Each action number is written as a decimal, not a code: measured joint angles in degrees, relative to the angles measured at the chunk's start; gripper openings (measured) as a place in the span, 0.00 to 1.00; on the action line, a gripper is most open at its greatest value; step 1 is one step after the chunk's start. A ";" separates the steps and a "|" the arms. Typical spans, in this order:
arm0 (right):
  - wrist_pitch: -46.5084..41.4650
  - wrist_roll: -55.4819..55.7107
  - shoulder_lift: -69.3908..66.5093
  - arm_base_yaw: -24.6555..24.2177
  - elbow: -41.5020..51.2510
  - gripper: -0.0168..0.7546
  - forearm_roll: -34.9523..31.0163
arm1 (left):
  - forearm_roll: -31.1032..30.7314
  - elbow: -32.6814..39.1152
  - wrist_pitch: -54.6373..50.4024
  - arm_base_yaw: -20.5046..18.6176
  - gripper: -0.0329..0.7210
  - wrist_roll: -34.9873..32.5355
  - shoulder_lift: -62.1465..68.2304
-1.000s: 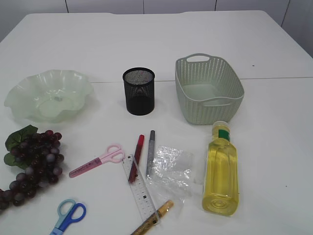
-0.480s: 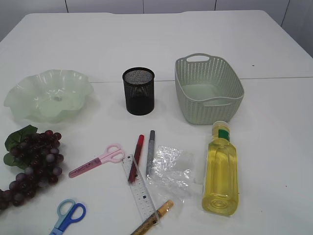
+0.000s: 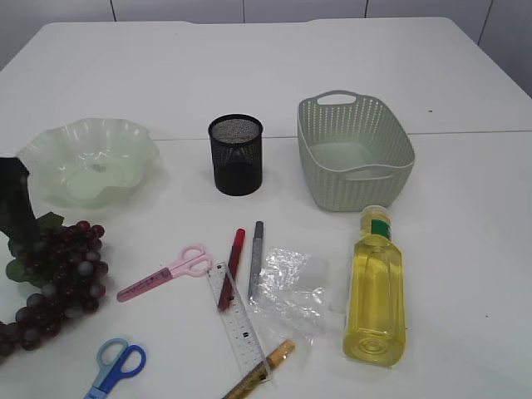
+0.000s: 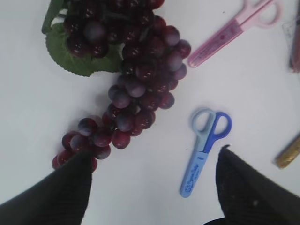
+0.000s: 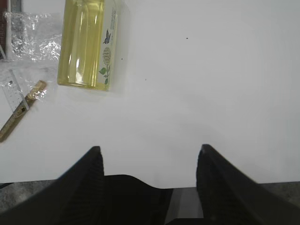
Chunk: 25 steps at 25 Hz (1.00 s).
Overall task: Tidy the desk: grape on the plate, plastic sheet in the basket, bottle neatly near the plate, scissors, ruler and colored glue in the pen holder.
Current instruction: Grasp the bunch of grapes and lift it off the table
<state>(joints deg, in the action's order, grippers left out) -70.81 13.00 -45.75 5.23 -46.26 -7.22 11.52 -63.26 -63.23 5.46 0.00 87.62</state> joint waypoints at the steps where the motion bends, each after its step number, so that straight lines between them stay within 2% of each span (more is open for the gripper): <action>1: 0.00 0.00 0.00 0.00 0.00 0.62 -0.10 | -0.36 0.00 0.00 0.00 0.84 0.00 1.57; 6: 0.00 -0.04 0.00 0.00 0.00 0.62 -0.10 | -2.13 -0.08 0.55 0.48 0.84 -1.68 6.35; 10: 0.09 -0.15 0.00 0.00 0.00 0.62 0.27 | -6.32 -0.21 2.01 3.21 0.84 -3.43 8.50; 16: 0.09 -0.15 0.00 0.00 0.00 0.62 2.42 | -8.31 -0.28 4.39 6.90 0.84 -3.98 12.70; 25: 0.09 -0.27 0.00 0.00 0.00 0.61 2.98 | -11.52 -0.33 5.95 7.42 0.84 -4.10 17.78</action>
<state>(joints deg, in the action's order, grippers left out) -70.73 12.73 -45.75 5.23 -46.26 -4.24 0.00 -63.59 -57.28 12.88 -4.10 105.39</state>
